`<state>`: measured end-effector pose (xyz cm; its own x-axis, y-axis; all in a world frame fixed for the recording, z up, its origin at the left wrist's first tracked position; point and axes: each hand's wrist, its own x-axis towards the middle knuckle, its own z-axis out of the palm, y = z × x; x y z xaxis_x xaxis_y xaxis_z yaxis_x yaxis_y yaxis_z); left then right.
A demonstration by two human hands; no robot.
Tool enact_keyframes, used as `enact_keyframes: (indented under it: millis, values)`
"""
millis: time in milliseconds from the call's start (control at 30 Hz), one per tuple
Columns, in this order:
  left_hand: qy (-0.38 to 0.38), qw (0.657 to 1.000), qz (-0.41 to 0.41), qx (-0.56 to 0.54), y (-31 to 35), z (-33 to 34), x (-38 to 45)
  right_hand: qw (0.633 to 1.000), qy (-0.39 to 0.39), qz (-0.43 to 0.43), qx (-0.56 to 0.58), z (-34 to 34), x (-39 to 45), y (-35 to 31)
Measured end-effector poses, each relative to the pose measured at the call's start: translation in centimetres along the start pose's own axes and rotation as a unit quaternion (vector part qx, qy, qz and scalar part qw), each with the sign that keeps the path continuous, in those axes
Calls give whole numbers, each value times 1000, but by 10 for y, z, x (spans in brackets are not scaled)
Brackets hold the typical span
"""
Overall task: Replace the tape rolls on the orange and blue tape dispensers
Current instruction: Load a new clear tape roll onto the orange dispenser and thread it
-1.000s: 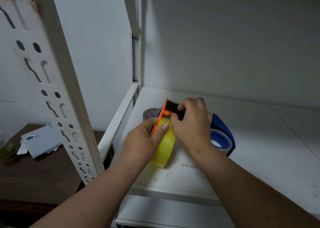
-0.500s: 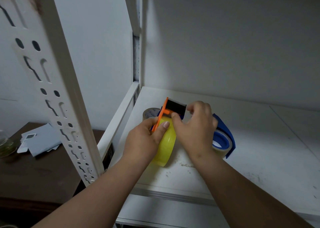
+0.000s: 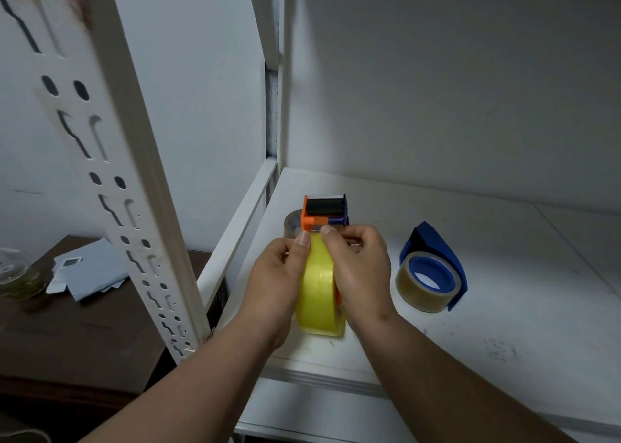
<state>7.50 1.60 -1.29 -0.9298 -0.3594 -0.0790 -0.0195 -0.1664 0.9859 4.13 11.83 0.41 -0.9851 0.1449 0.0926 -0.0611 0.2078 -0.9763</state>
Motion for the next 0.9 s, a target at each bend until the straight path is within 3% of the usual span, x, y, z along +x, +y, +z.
enact_keyframes:
  millis: [333, 500, 733, 900]
  values:
    - [-59, 998, -21, 26, 11, -1, -2, 999, -1, 9, 49, -7, 2, 6]
    - [-88, 995, -29, 32, 14, 0, -4, 997, 54, 39, 45, -20, 17, 12]
    - [-108, 992, -61, 8, 14, -7, -1, 982, -137, 54, -121, -33, 32, 18]
    - [-103, 992, -75, -1, 13, -15, 1, 974, -152, 22, -169, -40, 40, 24]
